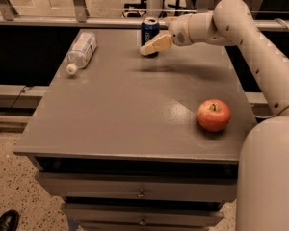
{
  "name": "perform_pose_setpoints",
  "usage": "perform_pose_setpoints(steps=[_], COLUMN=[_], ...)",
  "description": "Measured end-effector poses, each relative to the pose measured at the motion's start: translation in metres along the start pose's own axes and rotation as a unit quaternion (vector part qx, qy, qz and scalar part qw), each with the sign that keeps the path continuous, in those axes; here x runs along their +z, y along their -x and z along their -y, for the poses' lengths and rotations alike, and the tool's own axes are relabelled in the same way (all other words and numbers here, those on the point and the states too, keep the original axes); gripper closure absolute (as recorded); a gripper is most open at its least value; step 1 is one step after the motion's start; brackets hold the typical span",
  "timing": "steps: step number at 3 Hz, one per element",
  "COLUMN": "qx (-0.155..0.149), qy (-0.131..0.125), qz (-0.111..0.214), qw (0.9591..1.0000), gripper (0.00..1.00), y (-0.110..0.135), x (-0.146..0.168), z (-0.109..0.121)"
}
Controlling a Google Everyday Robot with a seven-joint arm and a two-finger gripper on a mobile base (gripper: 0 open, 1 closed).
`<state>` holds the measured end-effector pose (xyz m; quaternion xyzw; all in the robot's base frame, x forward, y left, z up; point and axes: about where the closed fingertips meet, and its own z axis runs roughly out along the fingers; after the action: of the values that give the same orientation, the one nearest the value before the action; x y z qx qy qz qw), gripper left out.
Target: Move pepsi can near apple
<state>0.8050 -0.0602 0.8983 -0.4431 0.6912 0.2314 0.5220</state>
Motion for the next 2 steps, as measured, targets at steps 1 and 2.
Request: perform_pose_setpoints(steps=[1,2], qx=[0.017,0.033], qy=[0.009,0.013], qz=[0.007,0.020], qw=[0.9998,0.9992], gripper=[0.00,0.16], y=[0.0011,0.0054], x=[0.0124,0.0213], z=[-0.0018,-0.0024])
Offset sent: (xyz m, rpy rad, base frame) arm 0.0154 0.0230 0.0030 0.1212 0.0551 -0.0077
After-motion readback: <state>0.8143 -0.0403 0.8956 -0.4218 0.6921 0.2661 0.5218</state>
